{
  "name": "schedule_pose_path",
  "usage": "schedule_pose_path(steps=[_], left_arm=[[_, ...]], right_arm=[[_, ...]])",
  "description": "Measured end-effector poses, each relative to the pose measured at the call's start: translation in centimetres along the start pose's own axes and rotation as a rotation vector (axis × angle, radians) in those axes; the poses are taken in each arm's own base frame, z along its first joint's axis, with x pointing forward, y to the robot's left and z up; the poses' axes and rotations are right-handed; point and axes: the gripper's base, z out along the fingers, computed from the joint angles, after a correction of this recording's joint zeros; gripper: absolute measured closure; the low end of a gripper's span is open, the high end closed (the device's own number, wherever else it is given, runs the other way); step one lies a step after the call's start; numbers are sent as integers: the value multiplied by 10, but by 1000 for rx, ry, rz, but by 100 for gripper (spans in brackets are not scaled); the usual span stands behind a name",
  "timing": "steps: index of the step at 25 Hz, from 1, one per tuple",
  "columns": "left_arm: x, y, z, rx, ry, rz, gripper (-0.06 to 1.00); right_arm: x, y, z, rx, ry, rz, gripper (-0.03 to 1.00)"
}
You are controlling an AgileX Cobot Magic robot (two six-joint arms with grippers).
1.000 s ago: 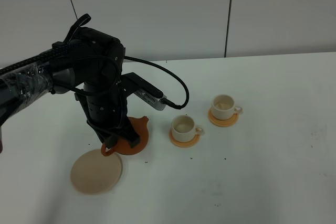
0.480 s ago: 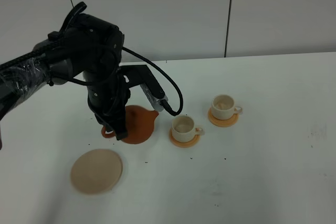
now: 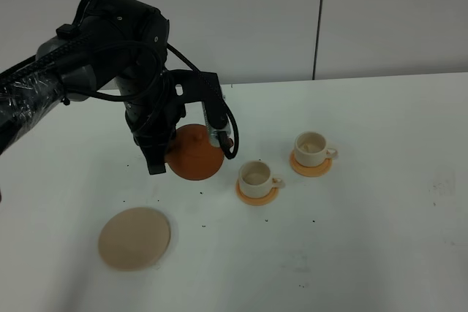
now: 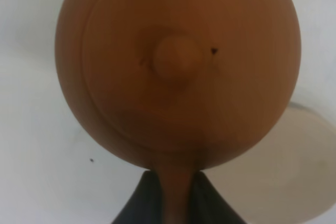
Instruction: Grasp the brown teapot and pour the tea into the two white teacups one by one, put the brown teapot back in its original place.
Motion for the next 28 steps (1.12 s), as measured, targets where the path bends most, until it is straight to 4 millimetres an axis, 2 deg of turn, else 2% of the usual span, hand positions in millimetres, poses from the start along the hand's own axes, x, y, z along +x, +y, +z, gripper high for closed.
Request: schedule_pose_path(steps=[9,18,28], left_arm=[[-2,4,2,-12,-69,46,77],[-4,11,30,64,-130,28,77],[-18,43,16,-29,-170,50,77]], right_arm=[[0,0,0,0,0,0,73],[0,0,0,-1,0,1,73],[0,1,0,-7,0,4,73]])
